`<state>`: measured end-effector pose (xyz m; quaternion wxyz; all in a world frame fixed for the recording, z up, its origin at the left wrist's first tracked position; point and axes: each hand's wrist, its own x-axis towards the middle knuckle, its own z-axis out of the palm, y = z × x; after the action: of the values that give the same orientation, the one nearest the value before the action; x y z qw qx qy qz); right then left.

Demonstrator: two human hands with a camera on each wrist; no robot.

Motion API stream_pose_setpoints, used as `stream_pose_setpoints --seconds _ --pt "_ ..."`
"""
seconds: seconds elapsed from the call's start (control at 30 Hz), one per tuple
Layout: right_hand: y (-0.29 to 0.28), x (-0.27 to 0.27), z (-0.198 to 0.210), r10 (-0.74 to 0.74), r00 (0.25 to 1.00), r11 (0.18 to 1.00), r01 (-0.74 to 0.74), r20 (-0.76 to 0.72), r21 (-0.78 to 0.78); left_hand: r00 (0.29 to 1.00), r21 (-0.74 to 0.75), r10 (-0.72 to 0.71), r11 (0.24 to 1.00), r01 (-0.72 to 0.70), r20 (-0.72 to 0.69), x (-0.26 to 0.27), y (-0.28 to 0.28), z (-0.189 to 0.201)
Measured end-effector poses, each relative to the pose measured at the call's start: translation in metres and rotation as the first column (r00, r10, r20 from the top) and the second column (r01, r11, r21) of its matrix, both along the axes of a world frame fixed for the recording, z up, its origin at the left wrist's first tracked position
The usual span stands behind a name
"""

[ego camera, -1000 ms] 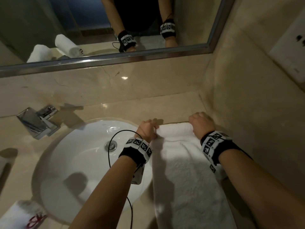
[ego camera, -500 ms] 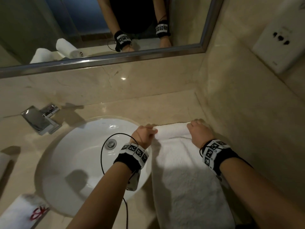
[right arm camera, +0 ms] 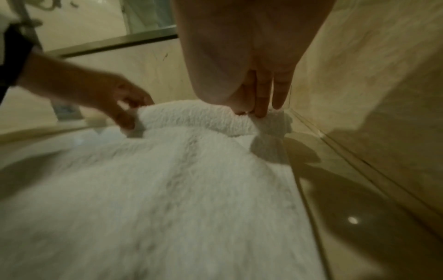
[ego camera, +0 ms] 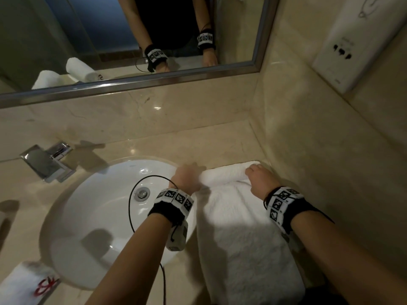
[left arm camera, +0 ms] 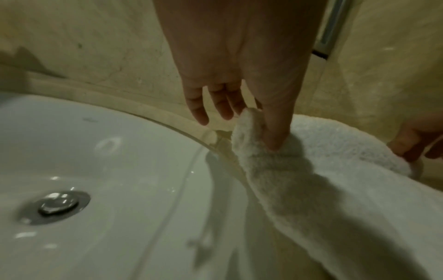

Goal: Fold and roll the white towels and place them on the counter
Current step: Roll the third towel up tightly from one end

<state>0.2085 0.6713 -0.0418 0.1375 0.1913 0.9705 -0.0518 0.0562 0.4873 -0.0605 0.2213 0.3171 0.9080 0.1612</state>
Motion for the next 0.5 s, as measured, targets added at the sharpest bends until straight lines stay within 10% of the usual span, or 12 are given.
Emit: stream_pose_setpoints --seconds 0.2,0.5 --pt "0.008 -0.021 0.012 -0.128 0.986 0.988 0.117 -0.106 -0.103 0.811 0.201 0.144 0.931 -0.306 0.567 0.006 -0.018 -0.002" --pt "0.022 -0.036 0.007 -0.177 0.983 0.983 0.174 -0.039 -0.061 0.576 0.148 0.288 0.792 -0.592 0.765 -0.002 -0.015 -0.014"
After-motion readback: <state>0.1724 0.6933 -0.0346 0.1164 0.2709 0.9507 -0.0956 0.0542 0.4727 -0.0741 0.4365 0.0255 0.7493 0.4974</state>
